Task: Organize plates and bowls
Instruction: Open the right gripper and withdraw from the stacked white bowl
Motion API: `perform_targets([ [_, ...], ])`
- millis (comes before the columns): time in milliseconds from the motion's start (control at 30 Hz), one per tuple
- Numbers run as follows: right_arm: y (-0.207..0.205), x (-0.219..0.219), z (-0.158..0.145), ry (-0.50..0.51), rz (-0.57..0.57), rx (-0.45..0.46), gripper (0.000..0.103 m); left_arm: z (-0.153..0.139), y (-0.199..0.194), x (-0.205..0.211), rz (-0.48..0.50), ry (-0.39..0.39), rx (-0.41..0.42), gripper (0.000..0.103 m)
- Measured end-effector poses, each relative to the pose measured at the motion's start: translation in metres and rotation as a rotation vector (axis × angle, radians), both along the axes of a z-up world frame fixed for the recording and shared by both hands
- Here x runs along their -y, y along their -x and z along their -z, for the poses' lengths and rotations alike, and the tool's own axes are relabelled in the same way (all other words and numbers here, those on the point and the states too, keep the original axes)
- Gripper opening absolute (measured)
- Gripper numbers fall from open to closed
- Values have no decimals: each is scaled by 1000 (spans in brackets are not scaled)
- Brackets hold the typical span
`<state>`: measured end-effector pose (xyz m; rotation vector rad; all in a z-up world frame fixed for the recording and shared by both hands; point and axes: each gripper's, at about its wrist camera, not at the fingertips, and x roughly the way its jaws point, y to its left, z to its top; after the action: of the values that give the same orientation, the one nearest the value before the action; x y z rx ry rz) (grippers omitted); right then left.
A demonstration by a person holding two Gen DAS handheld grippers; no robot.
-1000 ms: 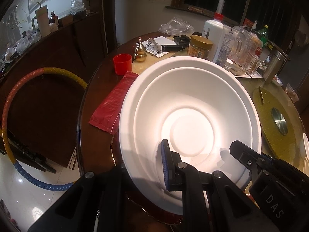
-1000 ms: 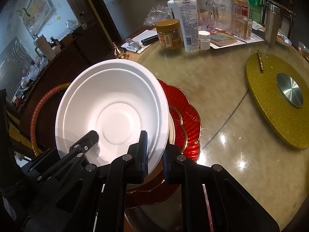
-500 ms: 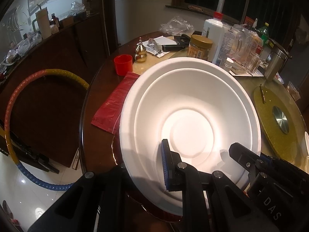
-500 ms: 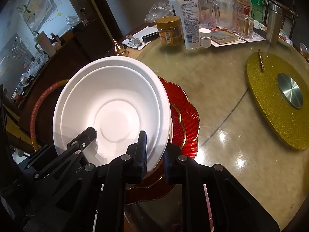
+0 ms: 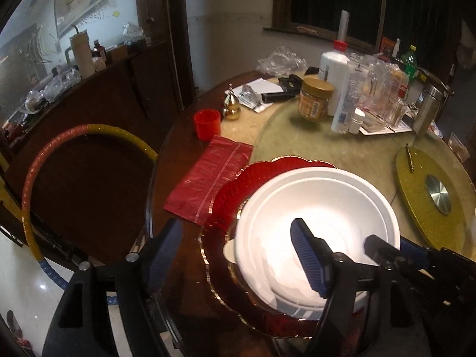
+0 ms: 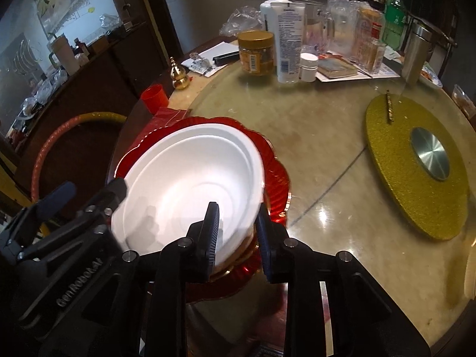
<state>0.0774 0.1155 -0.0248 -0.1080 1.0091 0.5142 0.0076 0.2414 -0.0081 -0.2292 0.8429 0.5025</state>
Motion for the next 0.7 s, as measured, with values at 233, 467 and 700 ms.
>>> perform_targets([
  [233,1,27,-4,-63,56,-1,36,-4,10,-4,-34,6,34,80],
  [467,9,65,-8,-175,119,2,36,-21,25,1,-63,14,140,80],
  [700,23,100,-12,-219,146,12,36,-35,24,30,26,90,248,83],
])
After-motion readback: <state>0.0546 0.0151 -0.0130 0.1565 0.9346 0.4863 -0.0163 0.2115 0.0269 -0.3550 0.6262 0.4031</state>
